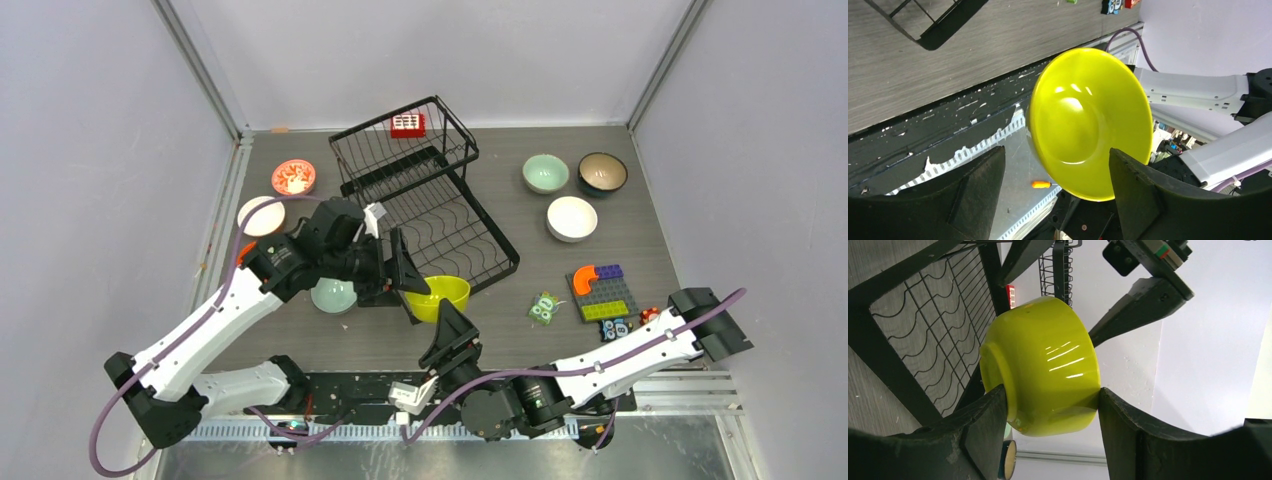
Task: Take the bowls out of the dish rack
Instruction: Place the bowl at the center of the board.
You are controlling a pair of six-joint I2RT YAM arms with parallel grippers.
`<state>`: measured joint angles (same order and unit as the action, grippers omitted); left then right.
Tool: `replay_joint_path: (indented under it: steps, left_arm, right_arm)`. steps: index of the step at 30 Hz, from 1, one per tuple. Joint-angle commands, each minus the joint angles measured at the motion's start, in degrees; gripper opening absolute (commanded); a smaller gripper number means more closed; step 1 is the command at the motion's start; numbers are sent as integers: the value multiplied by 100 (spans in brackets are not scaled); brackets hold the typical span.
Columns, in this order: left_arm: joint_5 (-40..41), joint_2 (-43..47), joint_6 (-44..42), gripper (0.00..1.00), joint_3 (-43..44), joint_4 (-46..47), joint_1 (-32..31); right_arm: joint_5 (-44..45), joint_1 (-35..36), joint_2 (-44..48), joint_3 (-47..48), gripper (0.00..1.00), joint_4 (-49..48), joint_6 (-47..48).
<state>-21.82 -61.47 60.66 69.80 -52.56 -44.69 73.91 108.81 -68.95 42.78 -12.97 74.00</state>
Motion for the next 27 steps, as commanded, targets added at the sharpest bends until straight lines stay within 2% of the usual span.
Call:
replay_joint_path:
  steps: [1,8,14,15,20,21,23,25,27]
  left_arm:
    - [-424,131,48,71,-128,251,-47]
    - [-496,94,21,30,-156,350,-42]
    - [-568,4,109,4,-201,529,-40]
    - [-593,-8,133,1,-215,568,-40]
    - [-642,19,218,0,-246,747,-40]
    - [-635,44,260,0,-258,801,-39]
    - [-586,102,372,0,-318,960,-37]
    - [-481,181,498,0,-371,1135,-32]
    - [-357,248,604,0,-383,1279,-27]
  right_arm:
    - [110,35,-22,117,20,-279,203]
    - [93,39,-102,84,20,-277,207]
    - [82,39,-163,99,20,-140,174]
    - [92,43,-167,99,20,-116,158]
    - [132,38,-179,119,22,198,-17]
    - [146,38,-188,121,27,263,-51]
    - [148,35,-189,141,47,366,-133]
    - [137,35,-176,182,61,351,-155]
    - [121,35,-178,253,70,343,-187]
